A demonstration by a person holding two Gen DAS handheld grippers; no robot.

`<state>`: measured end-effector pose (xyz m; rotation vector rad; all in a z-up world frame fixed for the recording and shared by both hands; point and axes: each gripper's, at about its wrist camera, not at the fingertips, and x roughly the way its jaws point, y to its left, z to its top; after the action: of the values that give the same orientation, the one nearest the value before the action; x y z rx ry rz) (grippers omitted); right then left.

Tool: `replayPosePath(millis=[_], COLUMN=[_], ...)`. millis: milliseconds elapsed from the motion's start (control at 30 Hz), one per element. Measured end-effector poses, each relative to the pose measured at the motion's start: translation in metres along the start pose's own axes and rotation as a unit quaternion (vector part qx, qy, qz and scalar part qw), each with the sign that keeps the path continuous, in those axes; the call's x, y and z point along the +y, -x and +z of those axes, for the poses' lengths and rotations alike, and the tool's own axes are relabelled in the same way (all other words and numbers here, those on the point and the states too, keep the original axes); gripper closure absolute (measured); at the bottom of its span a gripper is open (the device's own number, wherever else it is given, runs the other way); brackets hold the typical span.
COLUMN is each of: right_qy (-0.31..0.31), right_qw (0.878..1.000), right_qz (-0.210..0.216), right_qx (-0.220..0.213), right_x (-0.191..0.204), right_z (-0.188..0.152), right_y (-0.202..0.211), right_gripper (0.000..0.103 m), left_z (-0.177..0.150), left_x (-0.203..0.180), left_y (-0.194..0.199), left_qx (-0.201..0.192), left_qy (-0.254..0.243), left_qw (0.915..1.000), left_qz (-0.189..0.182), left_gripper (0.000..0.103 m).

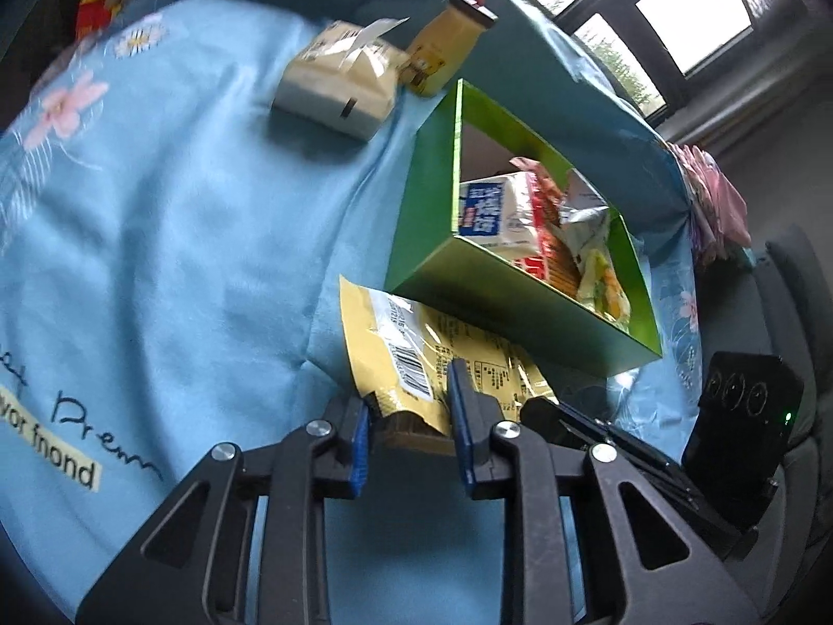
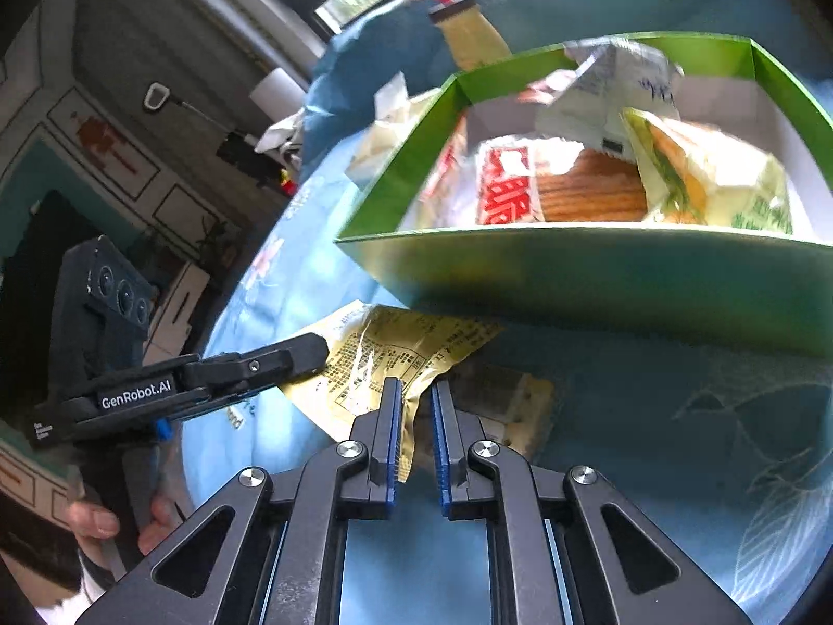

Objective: Organize snacks
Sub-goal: 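Lift the yellow sachet and carry it over the green box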

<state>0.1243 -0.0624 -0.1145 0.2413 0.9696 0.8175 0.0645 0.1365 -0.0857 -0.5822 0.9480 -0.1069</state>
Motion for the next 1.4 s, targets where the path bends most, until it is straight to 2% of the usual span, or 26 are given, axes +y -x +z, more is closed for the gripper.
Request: replayPosePath(millis=[367, 767, 1000, 1400], right_qy=[0.009, 0.0, 0.003, 0.009], right_qw=[1.0, 0.999, 0.996, 0.993], right_qz=[-0.001, -0.004, -0.007, -0.023], right_qx=[-0.023, -0.054, -0.083, -0.119], right_x=[0.006, 0.002, -0.001, -0.016], right_z=[-0.011, -0.023, -0.016, 0.013], right_y=[0.031, 0.067, 0.086, 0.105], right_gripper=[0.09, 0.09, 0.09, 0.09], left_z=[-0.019, -0.028, -0.019, 0.016], left_x=[-0.035, -0.071, -0.093, -0.123], left_y=[0.013, 0.014, 0.013, -0.003], left_qx=[-0.013, -0.014, -0.022, -0.029], left_qy=[-0.059, -0.099, -0.118, -0.141], left_qw=[0.998, 0.9949, 0.9928, 0.9895], left_qz=[0.017, 0.014, 0.005, -0.011], left_gripper=[0.078, 0.078, 0.08, 0.08])
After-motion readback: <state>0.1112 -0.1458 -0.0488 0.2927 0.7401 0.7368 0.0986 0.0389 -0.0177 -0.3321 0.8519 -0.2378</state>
